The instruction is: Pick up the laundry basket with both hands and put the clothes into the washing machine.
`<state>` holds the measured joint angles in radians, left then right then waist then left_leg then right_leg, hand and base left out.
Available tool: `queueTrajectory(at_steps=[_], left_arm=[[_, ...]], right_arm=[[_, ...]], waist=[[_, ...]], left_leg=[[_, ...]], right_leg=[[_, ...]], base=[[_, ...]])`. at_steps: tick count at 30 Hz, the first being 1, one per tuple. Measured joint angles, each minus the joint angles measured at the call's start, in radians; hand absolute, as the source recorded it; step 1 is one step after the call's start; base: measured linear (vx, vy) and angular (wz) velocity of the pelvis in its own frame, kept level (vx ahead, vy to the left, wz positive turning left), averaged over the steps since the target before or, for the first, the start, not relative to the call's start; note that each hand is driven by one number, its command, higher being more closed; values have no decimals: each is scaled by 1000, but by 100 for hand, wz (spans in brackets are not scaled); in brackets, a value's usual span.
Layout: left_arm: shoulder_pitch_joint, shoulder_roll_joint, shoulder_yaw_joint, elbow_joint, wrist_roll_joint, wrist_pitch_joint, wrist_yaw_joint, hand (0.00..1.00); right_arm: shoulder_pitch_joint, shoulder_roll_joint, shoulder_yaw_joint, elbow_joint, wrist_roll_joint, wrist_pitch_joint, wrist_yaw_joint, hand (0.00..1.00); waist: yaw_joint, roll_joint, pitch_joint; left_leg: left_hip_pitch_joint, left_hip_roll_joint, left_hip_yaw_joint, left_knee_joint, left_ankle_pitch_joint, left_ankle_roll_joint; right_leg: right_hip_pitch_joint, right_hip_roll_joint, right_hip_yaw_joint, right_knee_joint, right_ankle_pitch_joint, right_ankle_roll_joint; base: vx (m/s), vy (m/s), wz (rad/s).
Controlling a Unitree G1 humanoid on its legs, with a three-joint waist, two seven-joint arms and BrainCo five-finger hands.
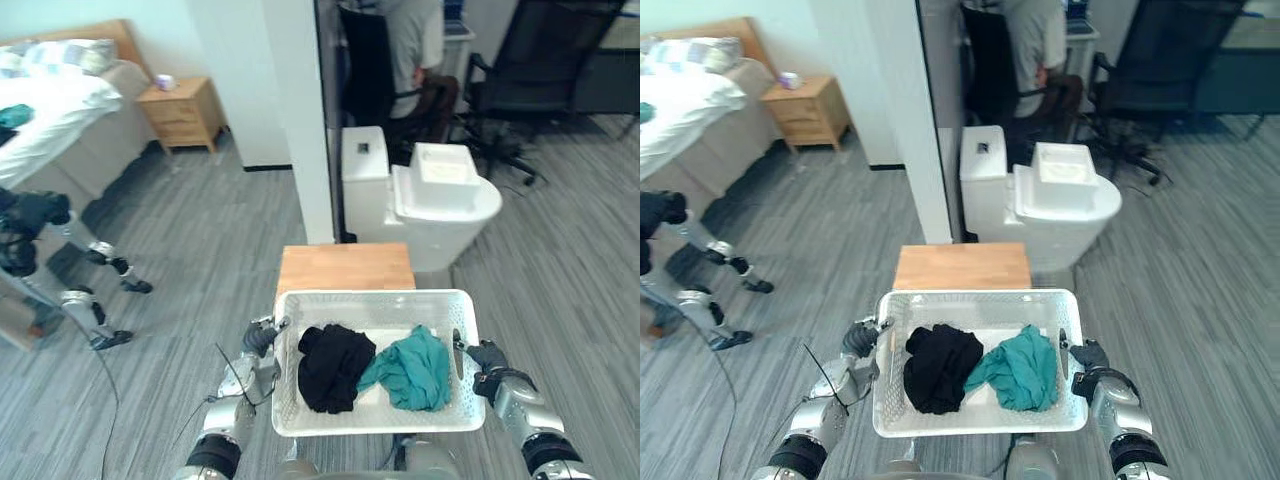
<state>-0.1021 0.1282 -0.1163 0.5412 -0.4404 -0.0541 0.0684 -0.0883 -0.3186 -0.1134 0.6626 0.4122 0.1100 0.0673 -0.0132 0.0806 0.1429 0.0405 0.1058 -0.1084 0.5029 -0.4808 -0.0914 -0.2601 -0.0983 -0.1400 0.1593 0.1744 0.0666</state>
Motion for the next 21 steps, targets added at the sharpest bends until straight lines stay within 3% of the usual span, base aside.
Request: queueTrajectory(at_steps=[1, 2, 3, 4, 5, 7, 8, 11, 13, 14, 15, 16, 17, 18, 20, 21], left_arm=[[0, 9, -3, 0, 0, -1, -1, 100], [0, 22, -10, 0, 2, 1, -2, 100], [-4, 25, -10, 0, 2, 2, -4, 100], [-9, 20, -10, 1, 2, 2, -4, 100], [-11, 21, -5, 1, 2, 4, -4, 100], [-16, 27, 5, 1, 2, 7, -4, 100], [-25, 37, 6, 1, 2, 7, -4, 100], [-41, 46, 24, -5, -3, 4, -4, 100], [-29, 38, 49, -36, -19, 5, -4, 100], [-23, 35, 71, -52, -22, 8, -3, 100], [-10, 23, 89, -61, -29, 7, -3, 100], [0, 16, 89, -66, -32, 4, -3, 100], [4, 19, 80, -81, -35, 0, -3, 100], [-2, 24, 81, -71, -41, 1, -3, 100], [-4, 14, 77, -42, -52, 1, -2, 100], [-16, 9, 74, -14, -55, 3, -3, 100]], right_arm=[[18, 21, -15, -11, 0, -2, -3, 100], [40, 28, -16, -21, -1, -2, -3, 100], [39, 32, -16, -21, -1, -2, -3, 100], [35, 38, -16, -21, -3, -2, -4, 100], [34, 38, -11, -21, -4, -2, -5, 100], [33, 44, 0, -21, -4, -2, -5, 100], [26, 51, 3, -21, -4, -1, -9, 100], [-25, 44, 16, -21, -4, -1, -17, 100], [-64, 19, 51, -20, -4, -1, -19, 100], [-87, 5, 66, -20, -4, -1, -19, 100], [-104, 2, 78, -14, -4, -1, -20, 100], [-109, -3, 82, -14, -4, -1, -20, 100], [-117, -8, 83, -14, -4, -5, -19, 100], [-119, -8, 79, -14, -4, -5, -19, 100], [-110, -11, 69, -17, -21, -4, -21, 100], [-88, -9, 50, -35, -40, -4, -21, 100]], waist=[[6, -46, 1], [1, -86, 7], [2, -81, 7], [1, -80, 14], [5, -72, 14], [8, -62, 12], [8, -64, 12], [9, -66, 10], [14, -69, 7], [23, -65, 4], [34, -27, -22], [26, -23, -32], [22, -53, -45], [29, -69, -48], [13, -74, -50], [-2, -79, -48]], left_leg=[[-13, -48, 49, 13, 9, 17], [-27, -83, 114, 14, 29, 50], [-26, -86, 146, -8, 51, 73], [-27, -79, 212, -35, 79, 105], [-24, -66, 297, -68, 103, 121], [-6, -56, 399, -136, 146, 134], [10, -52, 460, -171, 171, 137], [-2, -24, 614, -181, 186, 142], [-1, -1, 728, -167, 185, 140], [-4, 22, 794, -148, 178, 126], [-6, 63, 813, -213, 203, 97], [0, 72, 848, -253, 225, 90], [8, 62, 912, -278, 249, 69], [16, 68, 952, -275, 251, 66], [24, 110, 941, -264, 271, 65], [25, 131, 942, -238, 269, 62]], right_leg=[[-11, -19, 60, -55, 32, 15], [-4, -38, 91, -148, -1, 49], [-7, -47, 64, -166, -61, 71], [-31, -75, -39, -147, -109, 51], [-67, -103, -213, -19, -108, -42], [-64, -143, -338, 230, -150, -137], [-33, -150, -329, 348, -206, -121], [53, -170, -296, 426, -357, -73], [80, -213, -360, 405, -399, -57], [73, -187, -424, 338, -371, -93], [96, -78, -402, 170, -361, -114], [112, -70, -443, 138, -358, -112], [97, -97, -442, 150, -348, -99], [87, -76, -411, 114, -288, -79], [109, 21, -314, -18, -163, -107], [125, 47, -293, -61, -140, -114]], base=[[-325, 251, -119], [-314, 257, -135], [-306, 210, -132], [-330, 194, -153], [-343, 175, -163], [-295, 160, -176], [-239, 119, -163], [-255, 13, -167], [-179, -51, -196], [-144, -68, -213], [-142, -99, -203], [-126, -117, -179], [-59, -134, -150], [-45, -172, -157], [23, -248, -132], [69, -225, -96]])
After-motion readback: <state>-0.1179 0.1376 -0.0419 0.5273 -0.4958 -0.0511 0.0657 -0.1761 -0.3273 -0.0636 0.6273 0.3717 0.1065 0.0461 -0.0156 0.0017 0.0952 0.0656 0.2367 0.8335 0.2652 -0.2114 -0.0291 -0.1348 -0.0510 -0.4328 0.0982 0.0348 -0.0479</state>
